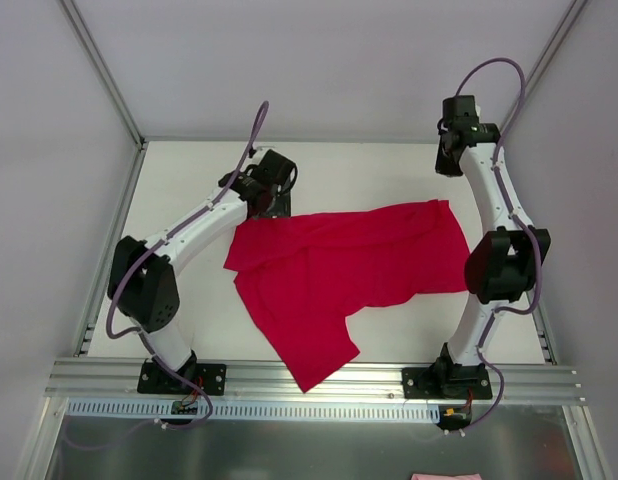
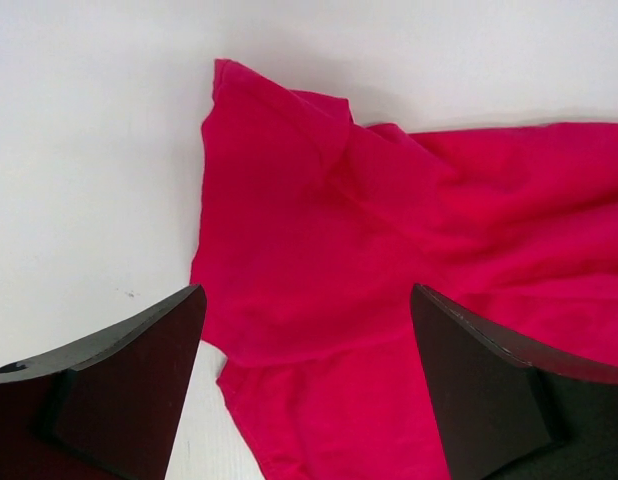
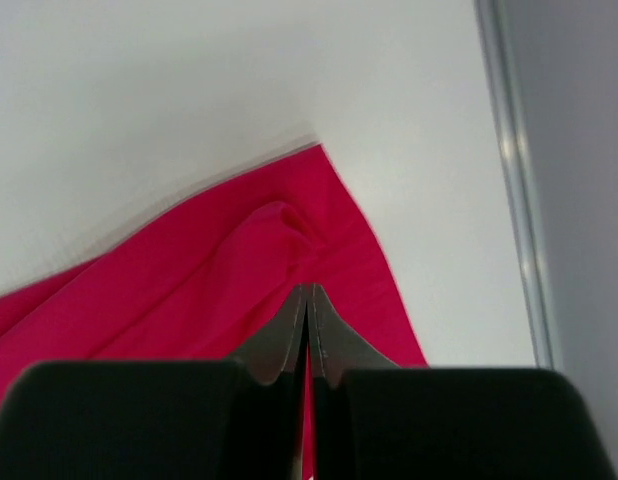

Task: Fold and stack the t-shirts
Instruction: Fold the flattened tshirt in 1/3 of the way

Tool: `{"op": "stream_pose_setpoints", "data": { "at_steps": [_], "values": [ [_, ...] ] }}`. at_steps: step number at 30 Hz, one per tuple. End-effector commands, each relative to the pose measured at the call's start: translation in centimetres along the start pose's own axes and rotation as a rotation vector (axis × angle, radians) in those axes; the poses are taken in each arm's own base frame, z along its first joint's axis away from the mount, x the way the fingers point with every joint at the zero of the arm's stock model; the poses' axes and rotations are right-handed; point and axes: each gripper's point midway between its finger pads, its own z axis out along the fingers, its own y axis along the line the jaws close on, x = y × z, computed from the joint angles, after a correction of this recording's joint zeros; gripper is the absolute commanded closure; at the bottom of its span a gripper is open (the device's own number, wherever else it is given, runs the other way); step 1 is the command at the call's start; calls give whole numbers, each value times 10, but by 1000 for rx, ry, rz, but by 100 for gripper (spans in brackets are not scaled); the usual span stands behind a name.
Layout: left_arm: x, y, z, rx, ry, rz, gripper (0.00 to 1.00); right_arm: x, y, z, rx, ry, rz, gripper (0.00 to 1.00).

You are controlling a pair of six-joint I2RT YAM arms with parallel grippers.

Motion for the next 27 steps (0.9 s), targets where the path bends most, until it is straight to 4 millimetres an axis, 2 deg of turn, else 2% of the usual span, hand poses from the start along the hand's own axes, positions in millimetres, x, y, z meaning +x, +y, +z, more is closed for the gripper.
{"op": "stream_pose_setpoints", "data": {
  "at_steps": [1, 3, 4, 5, 7, 12, 13, 17, 22, 27],
  "values": [
    [15, -16, 23, 15, 59, 50, 16, 25, 23, -23, -158, 73, 37, 99],
    [24, -21, 34, 20, 75, 45, 16, 33, 28, -26, -177, 64, 29, 99],
    [29, -24, 40, 25, 88, 44, 16, 49, 31, -24, -186, 93, 9, 99],
    [36, -26, 44, 33, 104, 43, 16, 47, 34, -34, -214, 65, 13, 99],
    [41, -32, 54, 41, 119, 44, 21, 61, 41, -39, -247, 89, -14, 99],
    [39, -39, 70, 31, 128, 73, 46, 77, 37, -61, -263, 83, -44, 99],
    [39, -42, 73, 31, 128, 75, 60, 82, 35, -63, -260, 89, -49, 99],
    [41, -47, 82, 30, 143, 79, 85, 81, 28, -81, -278, 54, -57, 99],
    [61, -47, 97, 8, 210, 97, 99, 69, 14, -109, -275, -18, -36, 99],
    [72, -32, 108, -45, 266, 61, 100, 61, 13, -136, -334, -74, -1, 99]
  ]
}}
